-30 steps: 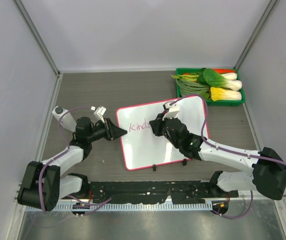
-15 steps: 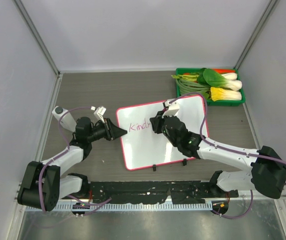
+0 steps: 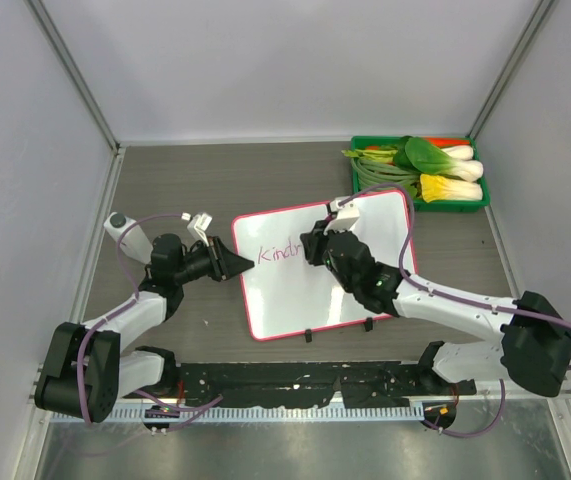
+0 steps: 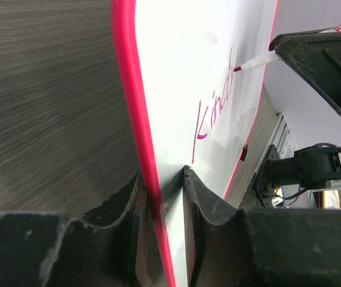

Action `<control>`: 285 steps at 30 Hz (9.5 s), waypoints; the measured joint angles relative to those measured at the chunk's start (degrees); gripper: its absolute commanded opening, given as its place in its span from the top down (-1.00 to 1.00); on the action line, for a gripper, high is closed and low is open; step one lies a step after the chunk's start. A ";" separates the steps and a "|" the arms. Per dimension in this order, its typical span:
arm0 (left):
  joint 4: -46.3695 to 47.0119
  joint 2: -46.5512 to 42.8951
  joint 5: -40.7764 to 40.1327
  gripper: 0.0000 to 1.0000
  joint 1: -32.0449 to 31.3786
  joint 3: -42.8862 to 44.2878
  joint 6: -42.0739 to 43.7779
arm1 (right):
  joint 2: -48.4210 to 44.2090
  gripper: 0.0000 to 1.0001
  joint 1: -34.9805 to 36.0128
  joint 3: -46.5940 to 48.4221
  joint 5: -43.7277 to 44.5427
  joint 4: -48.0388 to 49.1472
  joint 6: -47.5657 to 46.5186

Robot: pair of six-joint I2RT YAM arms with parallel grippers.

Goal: Write a sentence on the whiteboard

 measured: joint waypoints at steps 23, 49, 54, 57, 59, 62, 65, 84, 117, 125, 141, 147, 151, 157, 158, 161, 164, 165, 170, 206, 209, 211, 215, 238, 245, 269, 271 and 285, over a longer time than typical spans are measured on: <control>0.00 0.00 -0.15 1.00 -0.07 0.00 0.00 | -3.85 0.97 0.00 -3.50 -1.27 -1.44 1.44; 0.02 0.00 -0.13 1.00 -0.11 0.00 0.00 | -3.30 0.97 -2.99 -2.05 -4.76 -0.92 2.23; 0.02 0.00 -0.17 1.00 -0.11 0.00 0.00 | -3.30 0.97 -2.99 -2.32 -4.48 -0.94 2.29; 0.00 0.00 -0.17 1.00 -0.11 0.00 0.00 | -3.32 0.97 -2.99 -2.34 -3.87 -1.09 2.23; 0.02 0.00 -0.20 1.00 -0.11 0.00 0.00 | -3.39 0.97 -3.02 -2.34 -3.26 -1.38 2.19; 0.00 0.00 -0.20 1.00 -0.11 0.00 0.00 | -3.63 0.97 -3.15 -2.36 -2.71 -1.68 2.16; 0.00 0.00 -0.22 1.00 -0.13 0.00 0.00 | -3.85 0.97 -3.52 -2.36 -2.27 -1.77 2.01; -0.02 0.00 -0.24 1.00 -0.15 0.00 0.00 | -3.08 0.97 -4.24 -1.90 -4.94 -1.05 1.49; 0.02 0.00 -0.22 1.00 -0.22 0.00 0.00 | -5.97 0.97 -4.24 -3.08 -4.24 -3.21 0.70; 0.02 0.00 -0.22 1.00 -0.24 0.00 0.00 | -5.99 0.97 -4.24 -1.22 -3.48 -3.39 -0.46; 0.00 0.00 -0.26 1.00 -0.24 0.00 0.00 | -4.15 0.97 -4.87 -1.16 -2.34 -3.80 -0.52; 0.00 0.00 -0.26 1.00 -0.28 0.00 0.02 | -4.15 0.97 -4.87 -1.20 -3.67 -3.82 -0.52; 0.00 0.00 -0.31 1.00 -0.28 0.00 0.00 | -4.37 0.97 -4.87 -1.73 -4.09 -3.76 -0.46; 0.00 0.00 -0.35 1.00 -0.33 0.00 0.00 | -5.64 0.97 -4.87 -2.99 -4.20 -3.91 -0.31; 0.02 0.00 -0.35 1.00 -0.33 0.00 0.00 | -5.81 0.97 -4.87 -3.15 -4.13 -3.96 -0.28; 0.02 0.00 -0.33 1.00 -0.33 0.00 0.00 | -6.38 0.98 -4.87 -3.48 -4.02 -4.35 -0.26; 0.02 0.00 -0.33 1.00 -0.33 0.00 0.00 | -6.78 0.97 -4.87 -3.67 -4.04 -4.79 -0.28; 0.02 0.00 -0.33 1.00 -0.33 0.00 0.00 | -6.84 0.97 -4.87 -3.69 -4.09 -4.85 -0.28; 0.00 0.00 -0.33 1.00 -0.33 0.00 0.00 | -6.84 0.97 -4.87 -3.82 -5.38 -4.92 -0.35; 0.00 0.00 -0.35 1.00 -0.37 0.00 0.02 | -8.00 0.97 -9.49 -4.15 -7.87 -3.89 -0.31; 0.00 0.00 -0.37 1.00 -0.37 0.00 0.02 | -7.80 0.97 -9.49 -4.15 -8.00 -3.61 -0.28; 0.00 0.00 -0.37 1.00 -0.37 0.00 0.02 | -7.80 0.98 -9.49 -4.15 -8.17 -3.52 -0.28; 0.00 0.00 -0.35 1.00 -0.37 0.00 0.02 | -7.80 0.97 -9.49 -4.15 -8.63 -3.52 -0.31; 0.02 0.00 -0.35 1.00 -0.39 0.00 0.02 | -9.86 0.97 -9.49 -5.66 -9.42 -5.31 -0.57; 0.02 0.02 -0.37 1.00 -0.37 0.00 0.02 | -9.86 0.97 -9.49 -5.79 -10.14 -5.40 -0.59; 0.00 0.04 -0.35 1.00 -0.44 0.00 0.02 | -15.28 0.98 -15.13 -6.08 -17.18 -3.98 4.00; 0.00 0.04 -0.35 1.00 -0.44 0.00 0.02 | -17.57 0.97 -15.69 -6.08 -18.01 -4.37 4.13; 0.00 0.00 -0.35 1.00 -0.44 0.00 0.04 | -23.34 0.97 -19.58 -7.37 -18.67 -9.44 3.96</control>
